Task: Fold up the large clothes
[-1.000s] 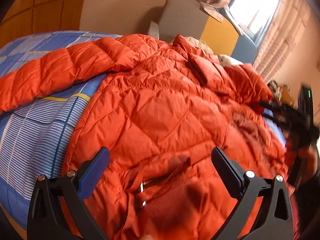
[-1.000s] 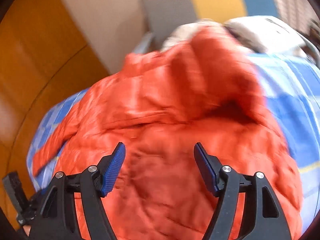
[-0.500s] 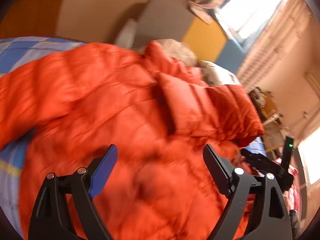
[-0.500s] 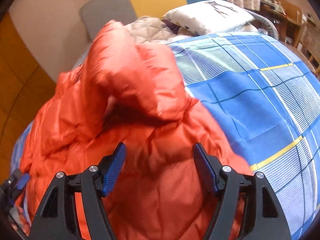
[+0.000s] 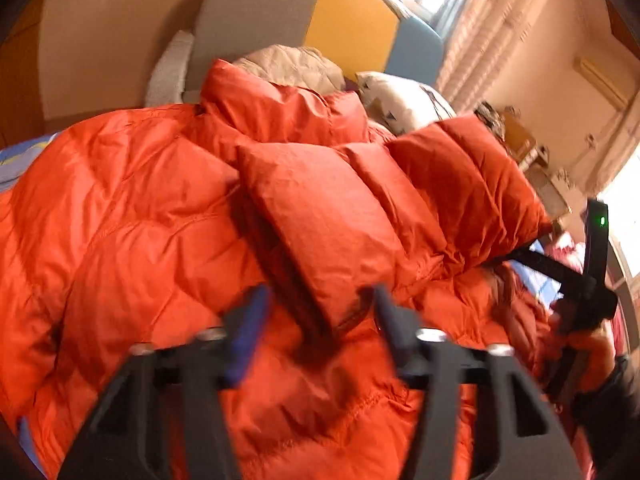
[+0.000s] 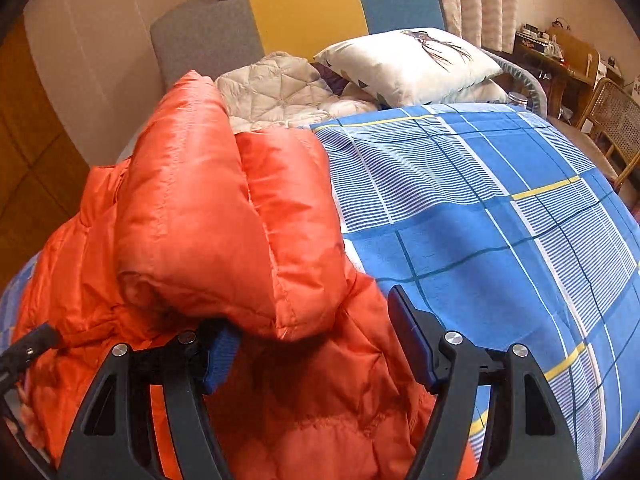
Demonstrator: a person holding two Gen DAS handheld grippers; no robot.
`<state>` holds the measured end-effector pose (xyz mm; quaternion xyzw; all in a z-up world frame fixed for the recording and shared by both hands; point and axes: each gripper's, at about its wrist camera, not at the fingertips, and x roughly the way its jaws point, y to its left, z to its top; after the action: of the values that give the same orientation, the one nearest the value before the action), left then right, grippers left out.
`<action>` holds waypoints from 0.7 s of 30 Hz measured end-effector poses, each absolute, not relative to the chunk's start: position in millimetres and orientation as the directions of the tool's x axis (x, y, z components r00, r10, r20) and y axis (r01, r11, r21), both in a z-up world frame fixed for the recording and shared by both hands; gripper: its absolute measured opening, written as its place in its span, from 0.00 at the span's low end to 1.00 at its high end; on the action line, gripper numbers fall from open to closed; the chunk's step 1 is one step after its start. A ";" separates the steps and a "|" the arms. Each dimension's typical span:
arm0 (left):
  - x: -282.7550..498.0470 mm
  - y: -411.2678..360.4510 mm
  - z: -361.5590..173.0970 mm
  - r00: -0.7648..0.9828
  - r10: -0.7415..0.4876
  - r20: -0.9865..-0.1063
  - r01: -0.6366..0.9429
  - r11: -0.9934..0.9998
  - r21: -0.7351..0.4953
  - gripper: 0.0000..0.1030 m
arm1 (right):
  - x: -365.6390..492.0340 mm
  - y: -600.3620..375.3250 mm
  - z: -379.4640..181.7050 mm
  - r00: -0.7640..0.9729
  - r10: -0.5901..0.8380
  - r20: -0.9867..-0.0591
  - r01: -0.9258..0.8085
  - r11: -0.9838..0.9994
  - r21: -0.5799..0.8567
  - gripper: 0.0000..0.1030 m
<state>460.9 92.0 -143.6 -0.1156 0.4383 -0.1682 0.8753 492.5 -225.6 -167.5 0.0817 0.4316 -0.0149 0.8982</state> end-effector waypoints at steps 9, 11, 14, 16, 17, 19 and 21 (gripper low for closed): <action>449.4 85.2 -132.1 0.627 -0.278 -0.728 0.203 0.960 -0.192 0.04 | 482.6 -226.1 -163.8 0.630 0.069 -0.774 0.069 0.987 0.144 0.67; 441.5 95.6 -128.6 0.638 -0.266 -0.723 0.179 0.964 -0.196 0.04 | 478.9 -226.7 -160.7 0.631 0.086 -0.771 0.059 0.986 0.158 0.66; 431.1 112.0 -123.3 0.654 -0.236 -0.718 0.140 0.971 -0.191 0.04 | 472.7 -226.3 -155.7 0.634 0.097 -0.767 0.041 0.987 0.158 0.66; 424.0 126.1 -120.7 0.663 -0.209 -0.719 0.106 0.977 -0.186 0.04 | 467.3 -225.8 -151.5 0.636 0.112 -0.764 0.030 0.985 0.169 0.66; 422.1 131.3 -119.9 0.664 -0.204 -0.719 0.095 0.977 -0.189 0.04 | 464.6 -225.4 -149.1 0.638 0.123 -0.760 0.023 0.984 0.179 0.66; 418.5 145.7 -117.0 0.674 -0.174 -0.718 0.058 0.981 -0.184 0.04 | 457.3 -223.1 -140.0 0.658 0.162 -0.736 0.002 0.976 0.217 0.66; 415.3 157.1 -114.8 0.680 -0.148 -0.718 0.022 0.983 -0.181 0.04 | 454.1 -218.9 -131.9 0.680 0.203 -0.705 -0.023 0.966 0.256 0.66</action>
<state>415.3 157.1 -114.8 -0.0791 0.3971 -0.0465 0.9132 454.1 -218.9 -131.9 0.1137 0.3952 0.0622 0.9094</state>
